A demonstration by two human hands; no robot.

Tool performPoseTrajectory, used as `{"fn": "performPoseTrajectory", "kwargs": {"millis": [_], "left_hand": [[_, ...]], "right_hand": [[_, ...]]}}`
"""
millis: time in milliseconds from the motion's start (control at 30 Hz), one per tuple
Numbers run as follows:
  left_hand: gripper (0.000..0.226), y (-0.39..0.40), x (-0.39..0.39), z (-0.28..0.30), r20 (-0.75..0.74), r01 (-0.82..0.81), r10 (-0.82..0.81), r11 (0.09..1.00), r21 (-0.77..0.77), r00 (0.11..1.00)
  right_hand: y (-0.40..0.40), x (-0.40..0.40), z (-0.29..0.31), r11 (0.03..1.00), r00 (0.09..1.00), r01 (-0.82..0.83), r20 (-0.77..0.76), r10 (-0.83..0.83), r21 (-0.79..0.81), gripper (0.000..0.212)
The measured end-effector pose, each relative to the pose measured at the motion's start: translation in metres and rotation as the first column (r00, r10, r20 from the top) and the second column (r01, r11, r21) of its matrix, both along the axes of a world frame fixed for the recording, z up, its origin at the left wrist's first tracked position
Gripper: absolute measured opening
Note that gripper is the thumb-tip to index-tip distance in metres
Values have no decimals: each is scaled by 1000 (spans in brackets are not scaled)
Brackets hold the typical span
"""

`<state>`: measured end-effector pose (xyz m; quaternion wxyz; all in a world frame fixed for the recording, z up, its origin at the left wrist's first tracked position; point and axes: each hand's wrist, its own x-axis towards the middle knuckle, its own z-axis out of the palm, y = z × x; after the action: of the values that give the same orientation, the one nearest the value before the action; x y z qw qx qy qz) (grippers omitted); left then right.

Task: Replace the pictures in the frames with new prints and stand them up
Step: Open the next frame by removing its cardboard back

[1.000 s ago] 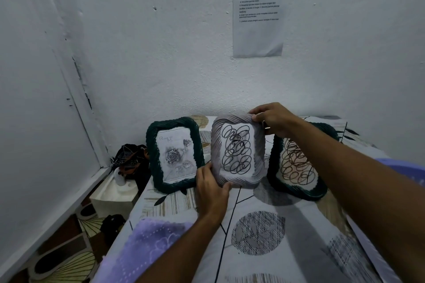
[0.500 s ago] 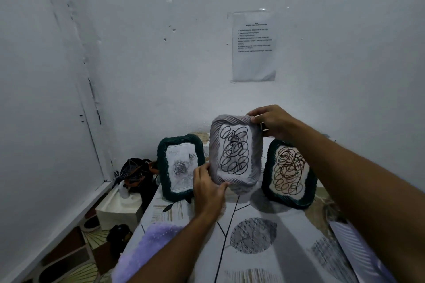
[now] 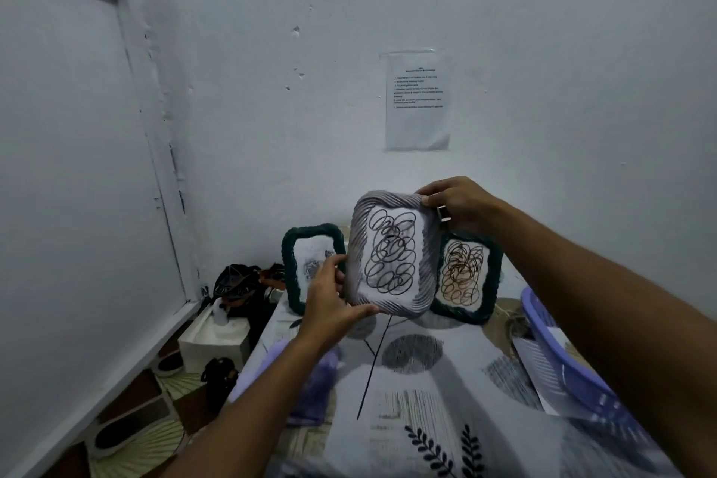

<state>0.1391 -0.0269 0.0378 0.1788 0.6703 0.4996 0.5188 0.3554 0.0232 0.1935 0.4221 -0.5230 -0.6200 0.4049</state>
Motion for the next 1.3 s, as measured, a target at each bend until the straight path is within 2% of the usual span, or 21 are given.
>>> {"fn": "performPoseTrajectory", "kwargs": {"millis": [267,367,467,500,600,667,767,933,1033,1133,1233,1300], "left_hand": [[93,-42,-12,-29,57,97,-91,988,-123,994],[91,-50,-12,-29,27,107,-104,980,-165,994],[104,-57,-7,-24,-46,49,-55,991,-126,997],[98,-59,-3,-22,-66,26,-33,995,-92,997],[51,-65,22,-7,-44,20,-21,1000,-1,999],[33,-70,43,4,-57,40,-36,996,80,998],[33,-77,65,17,-91,44,-31,989,142,995],[18,-78,77,19,-105,-19,30,994,108,994],[15,-80,78,23,-111,-50,62,993,103,992],[12,-79,76,26,-93,-110,120,989,98,988],[12,-72,72,24,-25,-179,179,984,6,984],[13,-67,68,23,27,-196,199,977,-88,980]], "right_hand": [[-51,2,-29,994,998,16,-53,-22,-109,19],[-62,3,-35,989,997,21,-73,-32,-144,21],[-68,1,-35,985,993,79,-77,-92,-155,22],[-70,0,-34,982,990,106,-73,-119,-158,21],[-74,-6,-29,975,985,168,-20,-173,-147,19],[-73,-10,-26,975,982,189,26,-187,-118,18],[-67,-15,-25,968,969,234,101,-225,-89,23],[-64,-11,-22,952,956,285,108,-274,-112,15],[-67,-12,-21,954,960,276,73,-269,-120,14],[-67,-15,-22,964,970,244,21,-244,-104,22],[-65,-15,-24,980,982,188,-9,-189,-70,26],[-64,-10,-26,977,978,206,-20,-207,-54,25]]}}
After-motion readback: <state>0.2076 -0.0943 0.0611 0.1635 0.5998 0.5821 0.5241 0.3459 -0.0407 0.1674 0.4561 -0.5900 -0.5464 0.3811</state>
